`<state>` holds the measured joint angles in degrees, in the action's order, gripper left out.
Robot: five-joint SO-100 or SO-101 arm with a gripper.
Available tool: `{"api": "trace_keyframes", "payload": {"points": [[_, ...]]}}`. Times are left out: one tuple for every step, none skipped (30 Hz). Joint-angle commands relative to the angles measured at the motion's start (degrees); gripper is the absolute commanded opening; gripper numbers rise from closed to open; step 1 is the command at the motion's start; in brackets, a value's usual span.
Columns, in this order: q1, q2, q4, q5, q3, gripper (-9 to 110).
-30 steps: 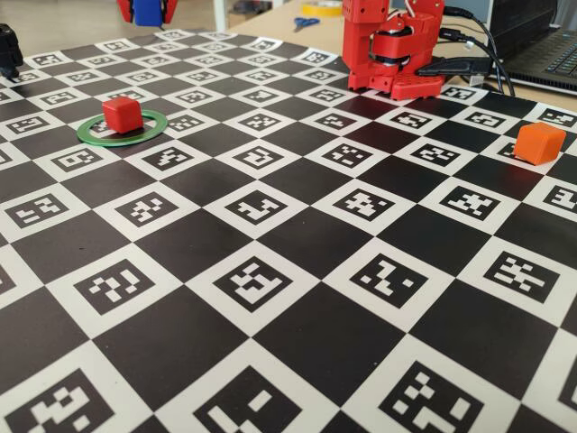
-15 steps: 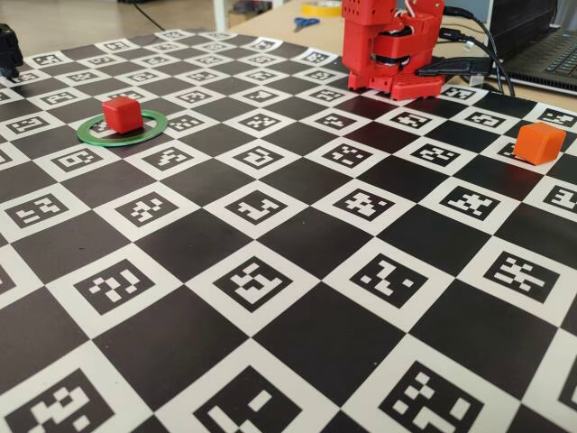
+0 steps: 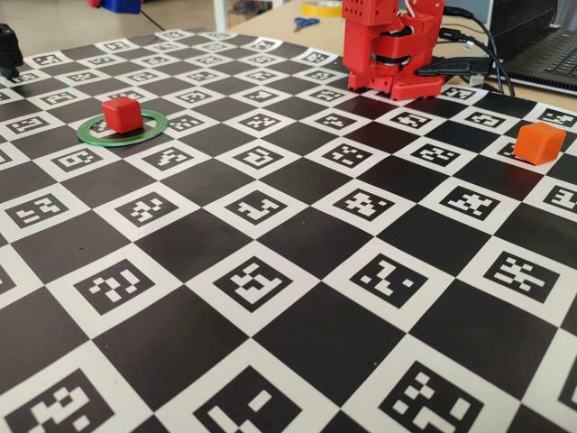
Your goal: Grab the red cube then put it in the green circle then put the blue cube on top and finally the orange cube on top
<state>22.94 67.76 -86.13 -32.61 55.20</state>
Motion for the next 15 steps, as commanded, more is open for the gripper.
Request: {"api": "trace_keyframes", "payload": {"points": [[1.2,1.1,3.2,-0.3,0.4,5],[1.3,0.7,3.6,-0.2,0.6,5],[1.4,0.3,3.9,0.0,0.8,5],[1.5,-0.4,4.1,0.1,1.0,5],[1.6,-0.9,4.6,0.3,1.1,5],[1.7,-1.3,5.0,0.4,1.4,5],[1.8,-1.8,5.4,0.4,1.8,5],[1.9,-2.0,6.2,0.4,2.3,4],[2.0,-2.1,6.9,0.4,3.0,4],[2.0,-2.2,7.4,0.4,3.5,4],[2.1,-2.4,7.6,0.4,3.9,4],[2.1,-2.5,7.9,0.4,4.0,4],[2.1,-2.7,8.1,0.4,4.2,4],[2.2,-3.0,8.3,0.5,4.3,4],[2.2,-3.3,8.5,0.7,4.4,4]]}}
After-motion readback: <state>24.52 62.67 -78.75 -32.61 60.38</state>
